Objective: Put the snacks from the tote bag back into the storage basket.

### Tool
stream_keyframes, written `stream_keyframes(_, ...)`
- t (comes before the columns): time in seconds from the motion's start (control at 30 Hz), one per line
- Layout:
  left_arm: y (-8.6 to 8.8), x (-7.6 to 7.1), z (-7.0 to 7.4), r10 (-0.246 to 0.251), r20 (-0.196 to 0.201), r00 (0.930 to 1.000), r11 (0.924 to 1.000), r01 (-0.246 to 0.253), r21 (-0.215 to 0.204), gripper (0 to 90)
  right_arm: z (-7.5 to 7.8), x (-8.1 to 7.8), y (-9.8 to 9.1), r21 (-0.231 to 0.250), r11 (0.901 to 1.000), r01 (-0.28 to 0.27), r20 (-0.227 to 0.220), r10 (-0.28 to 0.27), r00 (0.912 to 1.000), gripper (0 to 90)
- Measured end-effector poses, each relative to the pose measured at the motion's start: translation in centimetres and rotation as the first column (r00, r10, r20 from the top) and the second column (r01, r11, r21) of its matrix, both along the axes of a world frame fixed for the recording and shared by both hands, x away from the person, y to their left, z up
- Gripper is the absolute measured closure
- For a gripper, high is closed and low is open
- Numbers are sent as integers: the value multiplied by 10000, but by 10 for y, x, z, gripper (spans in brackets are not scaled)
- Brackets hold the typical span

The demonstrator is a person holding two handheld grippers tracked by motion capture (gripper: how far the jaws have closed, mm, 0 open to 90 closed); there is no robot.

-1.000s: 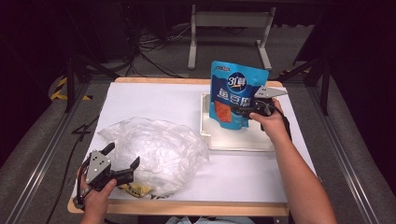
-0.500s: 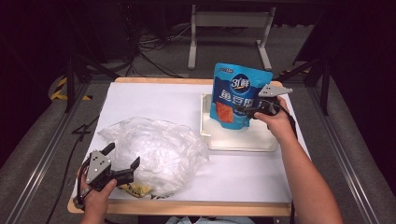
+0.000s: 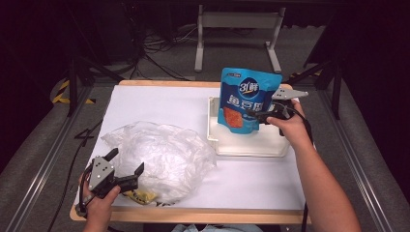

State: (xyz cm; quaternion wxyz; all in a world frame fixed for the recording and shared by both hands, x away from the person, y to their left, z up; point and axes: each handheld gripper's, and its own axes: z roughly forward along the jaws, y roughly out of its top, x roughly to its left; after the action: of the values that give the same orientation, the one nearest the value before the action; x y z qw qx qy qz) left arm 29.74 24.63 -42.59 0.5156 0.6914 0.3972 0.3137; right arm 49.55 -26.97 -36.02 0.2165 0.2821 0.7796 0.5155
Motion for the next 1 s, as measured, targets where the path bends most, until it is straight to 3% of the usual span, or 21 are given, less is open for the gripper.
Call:
stream_keyframes(0.1,0,0,0,8,-1,10000,10000,-8,-9,30,6,-7,-2,403,9989,237,-12,-237,9997,214)
stream_keyframes(0.37,0,-1,0,8,-12,10000,10000,-8,10,30,20,-23,-12,382,9969,685,252,-695,9973,213)
stream_keyframes(0.5,-1,-1,0,25,-3,10000,10000,-25,-12,30,25,-32,-19,271,9951,950,214,-956,9952,213)
stream_keyframes(0.6,-1,-1,-1,15,-21,10000,10000,-15,-8,30,30,-44,-24,66,9914,1305,424,-1307,9905,213)
stream_keyframes(0.67,-2,-1,-1,-28,-41,10000,10000,28,7,30,35,-52,-26,-51,9904,1383,515,-1379,9891,204)
stream_keyframes(0.8,-3,-1,-1,-71,-98,9999,9999,72,101,30,44,-70,-29,341,9896,1399,415,-1413,9891,182)
stream_keyframes(1.0,-5,1,-1,-167,-52,9998,9998,168,87,30,49,-91,-28,175,9915,1291,172,-1294,9914,127)
